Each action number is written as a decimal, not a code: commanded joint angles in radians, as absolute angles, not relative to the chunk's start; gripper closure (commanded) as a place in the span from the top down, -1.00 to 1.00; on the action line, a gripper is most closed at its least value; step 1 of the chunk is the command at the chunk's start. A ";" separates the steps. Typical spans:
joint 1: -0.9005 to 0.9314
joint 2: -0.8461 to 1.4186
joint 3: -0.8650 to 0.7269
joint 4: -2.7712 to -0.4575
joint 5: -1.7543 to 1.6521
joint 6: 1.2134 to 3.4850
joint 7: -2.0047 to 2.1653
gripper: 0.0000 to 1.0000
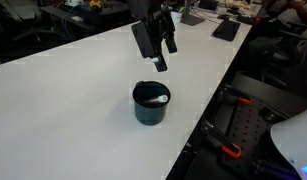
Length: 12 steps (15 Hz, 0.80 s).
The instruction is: Remove the marker from the mug.
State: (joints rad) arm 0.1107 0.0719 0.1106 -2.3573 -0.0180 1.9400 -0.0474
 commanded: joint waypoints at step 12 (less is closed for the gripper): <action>0.120 0.290 0.151 -2.213 -0.092 1.998 -0.336 1.00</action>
